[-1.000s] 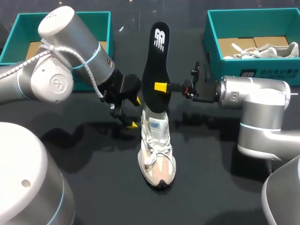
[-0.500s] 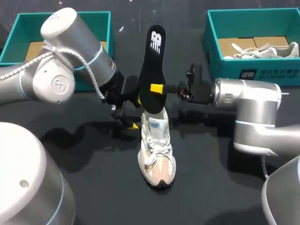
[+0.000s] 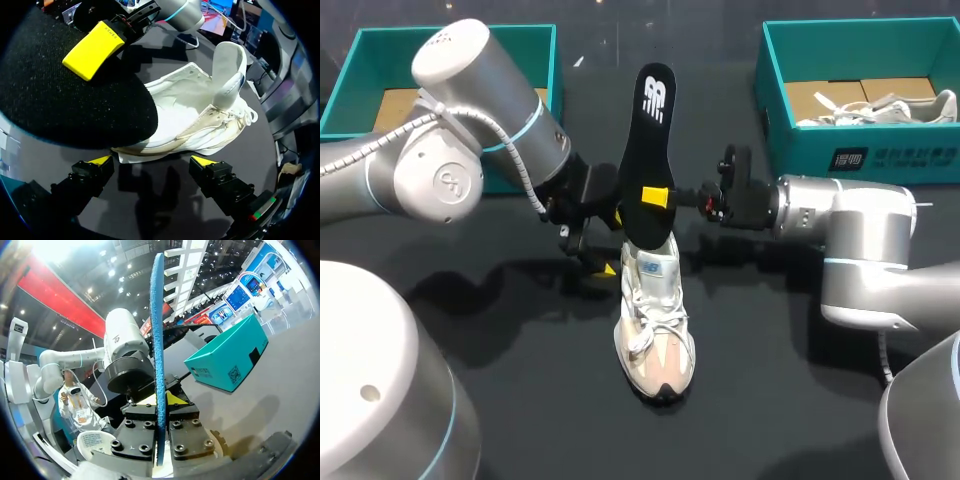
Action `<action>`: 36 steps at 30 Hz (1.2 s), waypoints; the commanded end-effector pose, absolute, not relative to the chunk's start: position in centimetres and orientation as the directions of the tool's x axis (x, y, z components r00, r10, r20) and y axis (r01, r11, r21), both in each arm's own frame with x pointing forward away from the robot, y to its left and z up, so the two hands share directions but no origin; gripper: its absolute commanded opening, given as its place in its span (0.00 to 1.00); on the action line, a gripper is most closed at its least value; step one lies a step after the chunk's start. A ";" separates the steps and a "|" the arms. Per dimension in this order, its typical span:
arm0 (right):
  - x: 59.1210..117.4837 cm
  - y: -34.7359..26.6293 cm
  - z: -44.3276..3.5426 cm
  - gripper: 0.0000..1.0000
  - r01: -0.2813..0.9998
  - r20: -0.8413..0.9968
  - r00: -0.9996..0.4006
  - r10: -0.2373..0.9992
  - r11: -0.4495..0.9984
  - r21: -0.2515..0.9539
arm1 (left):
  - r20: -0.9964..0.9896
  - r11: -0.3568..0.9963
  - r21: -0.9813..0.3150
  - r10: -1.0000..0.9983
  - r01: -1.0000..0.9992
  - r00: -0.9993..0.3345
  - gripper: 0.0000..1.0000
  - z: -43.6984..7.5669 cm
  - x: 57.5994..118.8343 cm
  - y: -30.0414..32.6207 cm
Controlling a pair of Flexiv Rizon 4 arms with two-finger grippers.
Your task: Take the shoe out of the shoebox, open the shoe tongue, remove and reinsert the insole, then place the shoe into the shoebox
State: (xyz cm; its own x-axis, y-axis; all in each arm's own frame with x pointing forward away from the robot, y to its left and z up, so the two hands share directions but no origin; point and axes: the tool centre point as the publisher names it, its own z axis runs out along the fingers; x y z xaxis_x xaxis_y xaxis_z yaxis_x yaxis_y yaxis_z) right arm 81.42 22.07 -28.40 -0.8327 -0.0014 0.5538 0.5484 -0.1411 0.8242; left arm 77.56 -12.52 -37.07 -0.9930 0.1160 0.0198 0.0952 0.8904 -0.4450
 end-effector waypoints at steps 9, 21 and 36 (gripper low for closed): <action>81.1 21.9 -29.4 0.00 0.546 0.551 -0.834 0.003 -0.136 0.827 | 0.026 0.892 -0.442 0.113 0.090 -0.993 1.00 -37.2 77.7 -12.7; 80.8 21.7 -30.1 0.00 0.533 0.536 -0.844 -0.008 -0.120 0.837 | 0.026 0.892 -0.442 0.113 0.090 -0.993 1.00 -37.2 77.7 -12.7; 79.6 22.1 -31.0 0.00 0.533 0.534 -0.845 -0.026 -0.125 0.837 | 0.026 0.892 -0.442 0.113 0.090 -0.993 1.00 -37.2 77.7 -12.7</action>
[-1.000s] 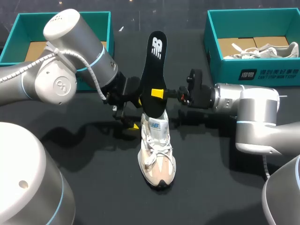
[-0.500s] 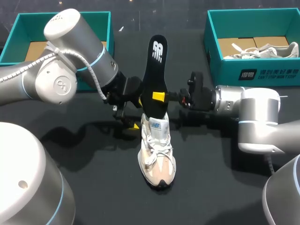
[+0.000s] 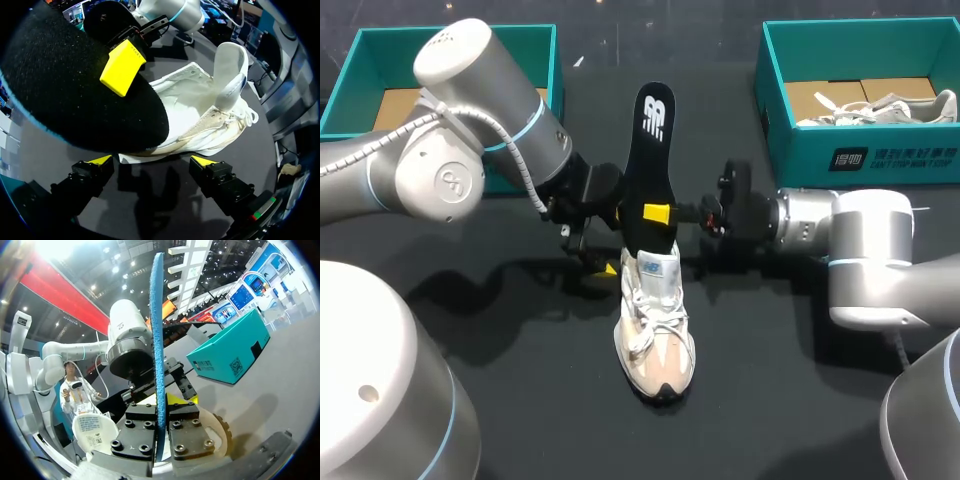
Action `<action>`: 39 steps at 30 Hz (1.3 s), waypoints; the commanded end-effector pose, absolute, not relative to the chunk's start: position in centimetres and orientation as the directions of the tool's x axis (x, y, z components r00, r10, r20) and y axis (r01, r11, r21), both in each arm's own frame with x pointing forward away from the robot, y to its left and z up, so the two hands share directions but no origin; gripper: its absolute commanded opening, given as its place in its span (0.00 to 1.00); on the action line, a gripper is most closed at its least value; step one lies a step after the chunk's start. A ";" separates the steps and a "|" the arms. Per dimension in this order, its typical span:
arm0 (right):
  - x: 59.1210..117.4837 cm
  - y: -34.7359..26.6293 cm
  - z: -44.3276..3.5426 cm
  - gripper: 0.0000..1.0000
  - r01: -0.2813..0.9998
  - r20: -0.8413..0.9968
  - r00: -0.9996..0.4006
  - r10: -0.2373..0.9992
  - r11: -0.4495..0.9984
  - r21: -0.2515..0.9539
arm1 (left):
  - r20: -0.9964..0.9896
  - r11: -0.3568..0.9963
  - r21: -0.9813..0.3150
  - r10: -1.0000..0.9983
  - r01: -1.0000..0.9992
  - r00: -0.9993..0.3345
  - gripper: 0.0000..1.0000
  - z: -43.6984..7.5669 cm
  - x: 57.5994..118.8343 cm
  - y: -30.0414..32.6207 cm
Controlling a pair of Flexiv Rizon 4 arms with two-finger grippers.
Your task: Take the shoe out of the shoebox, open the shoe tongue, remove and reinsert the insole, then place the shoe into the shoebox
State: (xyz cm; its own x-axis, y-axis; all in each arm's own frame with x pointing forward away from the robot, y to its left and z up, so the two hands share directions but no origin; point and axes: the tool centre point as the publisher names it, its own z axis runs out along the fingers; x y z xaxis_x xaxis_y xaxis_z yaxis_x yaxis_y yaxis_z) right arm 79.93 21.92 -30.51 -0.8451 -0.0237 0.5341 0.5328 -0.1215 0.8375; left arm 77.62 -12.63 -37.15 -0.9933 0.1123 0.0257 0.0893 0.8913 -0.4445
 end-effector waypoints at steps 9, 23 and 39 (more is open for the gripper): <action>78.6 22.3 -31.6 0.00 0.546 0.545 -0.837 -0.035 -0.104 0.831 | 0.026 0.892 -0.442 0.113 0.090 -0.993 1.00 -37.2 77.7 -12.7; 77.0 22.3 -32.5 0.00 0.565 0.564 -0.825 -0.038 -0.081 0.821 | 0.026 0.892 -0.442 0.113 0.090 -0.993 1.00 -37.2 77.7 -12.7; 74.9 22.3 -34.7 0.00 0.637 0.635 -0.771 -0.052 -0.058 0.769 | 0.026 0.892 -0.442 0.113 0.090 -0.993 1.00 -37.2 77.7 -12.7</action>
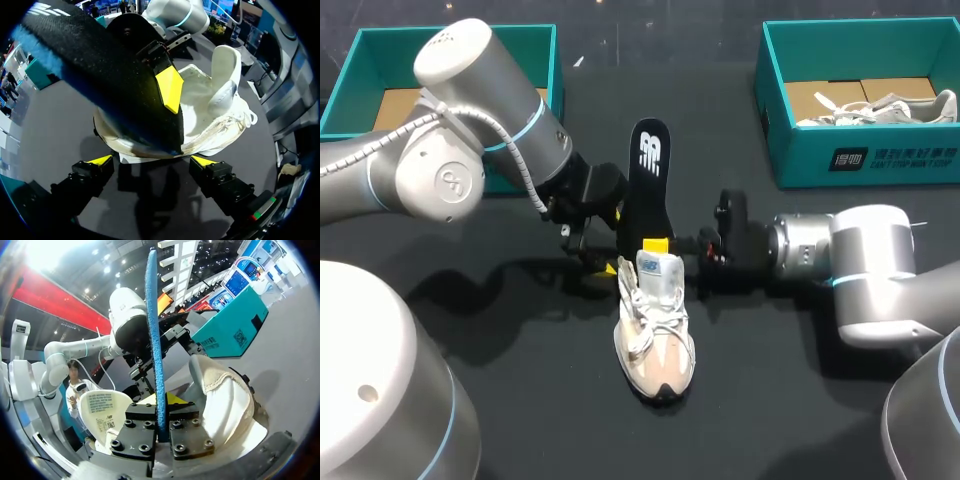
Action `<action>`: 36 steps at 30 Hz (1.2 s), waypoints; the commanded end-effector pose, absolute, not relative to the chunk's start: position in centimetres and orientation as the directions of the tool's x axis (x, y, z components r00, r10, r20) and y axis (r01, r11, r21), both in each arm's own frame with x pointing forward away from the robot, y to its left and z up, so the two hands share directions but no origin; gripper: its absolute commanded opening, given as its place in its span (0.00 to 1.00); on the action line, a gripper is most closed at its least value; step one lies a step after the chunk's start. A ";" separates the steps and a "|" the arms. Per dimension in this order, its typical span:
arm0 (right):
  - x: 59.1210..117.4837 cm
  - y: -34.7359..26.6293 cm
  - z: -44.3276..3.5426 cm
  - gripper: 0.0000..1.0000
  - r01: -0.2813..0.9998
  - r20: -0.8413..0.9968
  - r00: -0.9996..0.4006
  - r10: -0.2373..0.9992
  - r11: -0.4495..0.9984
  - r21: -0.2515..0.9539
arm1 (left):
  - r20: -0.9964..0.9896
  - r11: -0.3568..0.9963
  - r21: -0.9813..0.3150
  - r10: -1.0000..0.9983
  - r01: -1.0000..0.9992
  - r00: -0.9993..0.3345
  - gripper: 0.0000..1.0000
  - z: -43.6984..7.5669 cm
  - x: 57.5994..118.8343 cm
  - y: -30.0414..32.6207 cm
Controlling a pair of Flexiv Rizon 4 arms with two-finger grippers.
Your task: Take the shoe out of the shoebox, open the shoe tongue, remove and reinsert the insole, then place the shoe into the shoebox
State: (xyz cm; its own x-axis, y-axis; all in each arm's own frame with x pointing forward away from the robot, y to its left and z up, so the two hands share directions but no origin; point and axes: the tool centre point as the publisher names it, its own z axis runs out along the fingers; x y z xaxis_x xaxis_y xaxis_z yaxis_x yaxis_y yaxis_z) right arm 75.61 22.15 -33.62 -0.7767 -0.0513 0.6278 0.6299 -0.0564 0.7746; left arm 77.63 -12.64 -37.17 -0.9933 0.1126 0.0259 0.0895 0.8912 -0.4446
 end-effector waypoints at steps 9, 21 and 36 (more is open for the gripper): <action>74.3 22.2 -35.0 0.00 0.650 0.649 -0.760 -0.039 -0.059 0.757 | 0.026 0.892 -0.442 0.113 0.090 -0.993 1.00 -37.2 77.7 -12.7; 75.2 22.5 -33.4 0.11 0.601 0.600 -0.799 -0.033 -0.060 0.797 | 0.026 0.892 -0.442 0.113 0.090 -0.993 1.00 -37.2 77.7 -12.7; 75.9 22.5 -32.1 0.17 0.562 0.561 -0.827 -0.029 -0.048 0.826 | 0.026 0.892 -0.442 0.113 0.090 -0.993 1.00 -37.2 77.7 -12.7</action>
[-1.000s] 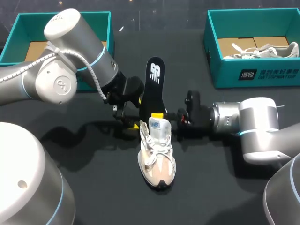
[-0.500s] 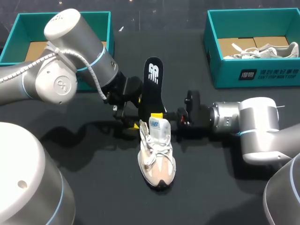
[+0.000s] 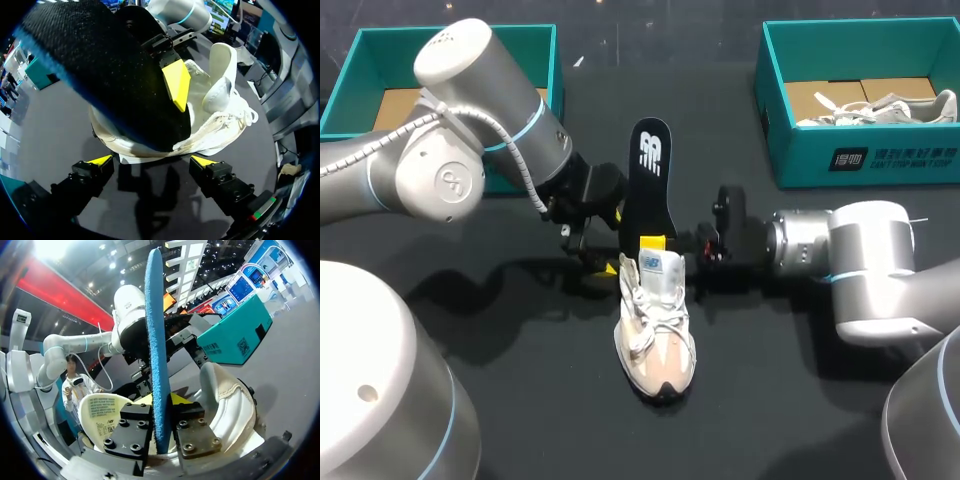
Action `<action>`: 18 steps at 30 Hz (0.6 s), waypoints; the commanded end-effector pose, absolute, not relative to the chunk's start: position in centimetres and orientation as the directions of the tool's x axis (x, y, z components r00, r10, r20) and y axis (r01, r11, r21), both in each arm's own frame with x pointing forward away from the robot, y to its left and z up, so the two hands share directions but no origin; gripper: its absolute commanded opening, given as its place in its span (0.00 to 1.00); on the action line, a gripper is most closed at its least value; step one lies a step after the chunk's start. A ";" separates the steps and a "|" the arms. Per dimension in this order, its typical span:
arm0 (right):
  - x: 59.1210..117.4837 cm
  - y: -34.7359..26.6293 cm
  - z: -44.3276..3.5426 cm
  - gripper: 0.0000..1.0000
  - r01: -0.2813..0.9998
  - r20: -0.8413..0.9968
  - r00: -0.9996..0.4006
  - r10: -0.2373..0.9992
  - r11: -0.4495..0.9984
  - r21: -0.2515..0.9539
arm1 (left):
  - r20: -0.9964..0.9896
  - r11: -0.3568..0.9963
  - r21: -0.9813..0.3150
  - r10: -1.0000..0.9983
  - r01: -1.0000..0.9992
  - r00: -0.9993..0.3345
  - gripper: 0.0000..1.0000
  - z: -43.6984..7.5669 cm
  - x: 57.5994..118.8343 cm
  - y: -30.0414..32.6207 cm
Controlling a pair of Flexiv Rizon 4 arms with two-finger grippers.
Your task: Take the shoe out of the shoebox, open the shoe tongue, remove and reinsert the insole, then place the shoe into the shoebox
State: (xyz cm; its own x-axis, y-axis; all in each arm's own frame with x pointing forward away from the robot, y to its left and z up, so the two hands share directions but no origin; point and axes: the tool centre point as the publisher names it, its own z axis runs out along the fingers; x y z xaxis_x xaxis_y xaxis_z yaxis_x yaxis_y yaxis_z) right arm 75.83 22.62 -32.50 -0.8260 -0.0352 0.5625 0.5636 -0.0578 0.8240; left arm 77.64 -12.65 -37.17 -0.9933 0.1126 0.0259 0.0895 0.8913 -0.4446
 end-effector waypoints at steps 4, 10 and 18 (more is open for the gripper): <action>76.2 22.4 -31.6 0.19 0.554 0.554 -0.832 -0.027 -0.038 0.832 | 0.026 0.892 -0.442 0.113 0.090 -0.993 1.00 -37.2 77.7 -12.7; 76.8 22.3 -30.8 0.20 0.540 0.539 -0.842 -0.029 -0.015 0.842 | 0.026 0.892 -0.442 0.113 0.090 -0.993 1.00 -37.2 77.7 -12.7; 77.8 22.4 -29.8 0.19 0.518 0.518 -0.855 -0.034 0.007 0.855 | 0.026 0.892 -0.442 0.113 0.090 -0.993 1.00 -37.2 77.7 -12.7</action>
State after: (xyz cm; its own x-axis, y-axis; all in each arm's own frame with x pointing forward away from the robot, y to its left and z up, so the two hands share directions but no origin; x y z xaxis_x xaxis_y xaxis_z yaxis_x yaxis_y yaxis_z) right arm 77.58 22.38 -30.11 -0.8551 -0.0326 0.5175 0.5179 -0.0046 0.8554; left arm 77.64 -12.65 -37.18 -0.9933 0.1126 0.0259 0.0895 0.8913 -0.4446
